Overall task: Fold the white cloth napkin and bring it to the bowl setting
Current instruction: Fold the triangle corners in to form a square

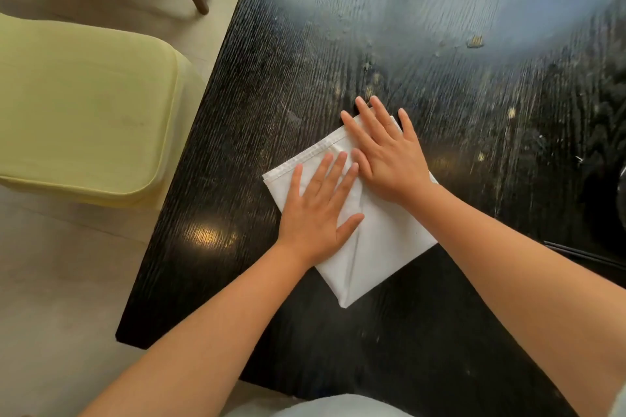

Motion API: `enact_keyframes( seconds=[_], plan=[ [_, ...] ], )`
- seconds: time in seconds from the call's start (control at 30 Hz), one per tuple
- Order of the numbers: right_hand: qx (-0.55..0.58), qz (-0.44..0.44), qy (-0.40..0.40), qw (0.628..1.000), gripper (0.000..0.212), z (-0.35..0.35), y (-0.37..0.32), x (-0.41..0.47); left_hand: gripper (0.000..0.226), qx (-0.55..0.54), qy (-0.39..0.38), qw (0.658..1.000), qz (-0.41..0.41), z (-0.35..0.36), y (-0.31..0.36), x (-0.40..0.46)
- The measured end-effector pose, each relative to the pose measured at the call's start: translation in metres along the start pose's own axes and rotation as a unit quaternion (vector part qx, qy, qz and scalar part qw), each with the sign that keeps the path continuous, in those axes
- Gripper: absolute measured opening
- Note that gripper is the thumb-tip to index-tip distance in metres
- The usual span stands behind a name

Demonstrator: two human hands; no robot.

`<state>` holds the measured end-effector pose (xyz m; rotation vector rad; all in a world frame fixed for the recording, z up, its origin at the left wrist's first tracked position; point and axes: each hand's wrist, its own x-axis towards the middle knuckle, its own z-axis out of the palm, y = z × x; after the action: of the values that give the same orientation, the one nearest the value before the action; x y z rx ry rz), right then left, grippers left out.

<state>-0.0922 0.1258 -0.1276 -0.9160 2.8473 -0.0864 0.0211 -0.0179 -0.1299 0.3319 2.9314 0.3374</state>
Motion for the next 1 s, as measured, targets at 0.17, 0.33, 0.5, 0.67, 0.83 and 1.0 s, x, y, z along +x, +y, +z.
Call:
enact_keyframes(
  seconds=[0.17, 0.33, 0.5, 0.67, 0.83, 1.0],
  plan=[
    [0.007, 0.001, 0.011, 1.000, 0.054, -0.001, -0.001, 0.000, 0.064, 0.020, -0.044, 0.984, 0.169, 0.010, 0.011, -0.046],
    [-0.001, 0.007, -0.004, 1.000, 0.054, -0.003, -0.001, 0.002, 0.069, -0.008, -0.064, 0.972, 0.226, 0.020, 0.028, -0.113],
    [0.003, 0.010, 0.004, 1.000, 0.054, -0.001, -0.002, 0.002, 0.062, -0.064, -0.036, 0.989, 0.128, 0.003, 0.044, -0.107],
    [-0.016, 0.011, 0.005, 1.000, 0.055, 0.003, 0.000, -0.001, 0.058, -0.092, 0.123, 0.975, -0.158, -0.031, 0.040, 0.016],
    [-0.001, 0.005, 0.010, 1.000, 0.054, 0.001, 0.000, 0.001, 0.060, -0.022, 0.047, 0.979, -0.197, -0.010, 0.006, 0.042],
    [-0.001, 0.008, 0.002, 1.000, 0.055, 0.000, -0.001, 0.001, 0.060, 0.022, 0.061, 0.976, -0.210, -0.007, -0.035, 0.005]
  ],
)
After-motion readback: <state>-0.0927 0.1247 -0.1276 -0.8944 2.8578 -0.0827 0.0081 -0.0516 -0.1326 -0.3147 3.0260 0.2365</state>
